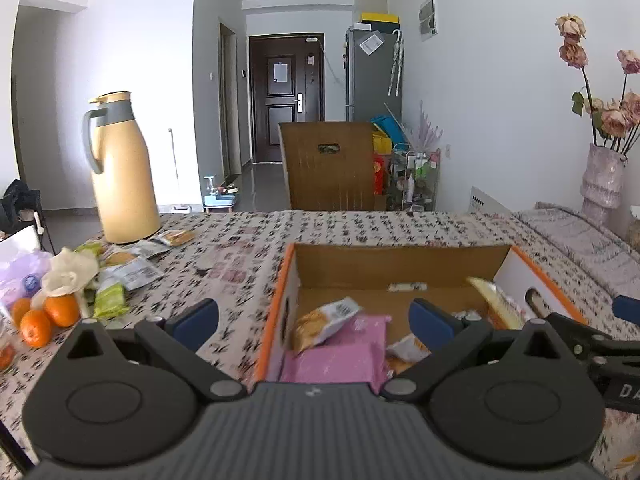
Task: Organize snacks
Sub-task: 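Move both grippers back to the snack pile in front of the box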
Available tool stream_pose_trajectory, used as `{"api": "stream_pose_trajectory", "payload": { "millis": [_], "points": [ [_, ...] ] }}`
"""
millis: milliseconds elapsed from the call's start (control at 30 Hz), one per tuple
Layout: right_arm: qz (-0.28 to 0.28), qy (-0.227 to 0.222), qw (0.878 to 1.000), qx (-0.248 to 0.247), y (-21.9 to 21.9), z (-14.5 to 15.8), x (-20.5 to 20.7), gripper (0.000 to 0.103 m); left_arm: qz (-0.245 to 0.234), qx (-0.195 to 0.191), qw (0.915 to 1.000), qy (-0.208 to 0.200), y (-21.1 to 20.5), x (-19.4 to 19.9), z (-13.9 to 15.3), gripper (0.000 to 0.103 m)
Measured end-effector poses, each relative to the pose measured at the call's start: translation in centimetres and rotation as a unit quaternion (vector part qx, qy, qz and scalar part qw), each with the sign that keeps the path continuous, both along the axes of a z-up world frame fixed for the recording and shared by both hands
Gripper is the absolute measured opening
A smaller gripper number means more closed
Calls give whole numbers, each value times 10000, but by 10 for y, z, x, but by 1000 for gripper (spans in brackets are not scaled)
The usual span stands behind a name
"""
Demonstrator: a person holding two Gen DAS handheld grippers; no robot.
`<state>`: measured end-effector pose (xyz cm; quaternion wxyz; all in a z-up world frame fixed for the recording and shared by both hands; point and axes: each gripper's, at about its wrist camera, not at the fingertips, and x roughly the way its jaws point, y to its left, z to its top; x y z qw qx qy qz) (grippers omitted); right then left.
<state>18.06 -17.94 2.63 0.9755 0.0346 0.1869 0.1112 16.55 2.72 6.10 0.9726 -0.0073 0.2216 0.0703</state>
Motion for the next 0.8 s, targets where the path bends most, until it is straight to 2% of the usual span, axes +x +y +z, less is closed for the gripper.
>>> {"api": "stream_pose_trajectory", "payload": {
  "millis": [167, 367, 500, 800],
  "points": [
    [40, 170, 9998, -64, 3, -12, -33, 103, 58, 158, 9997, 189, 9, -30, -16, 103],
    [112, 443, 9989, -114, 7, -30, -69, 103, 102, 312, 9974, 635, 22, -59, -49, 103],
    [121, 616, 9979, -164, 8, -42, -87, 103, 96, 227, 9958, 887, 31, -79, -66, 103],
    [123, 848, 9958, -312, 10, -59, -128, 103, 50, 284, 9945, 1006, 34, -109, -81, 102]
  ]
}}
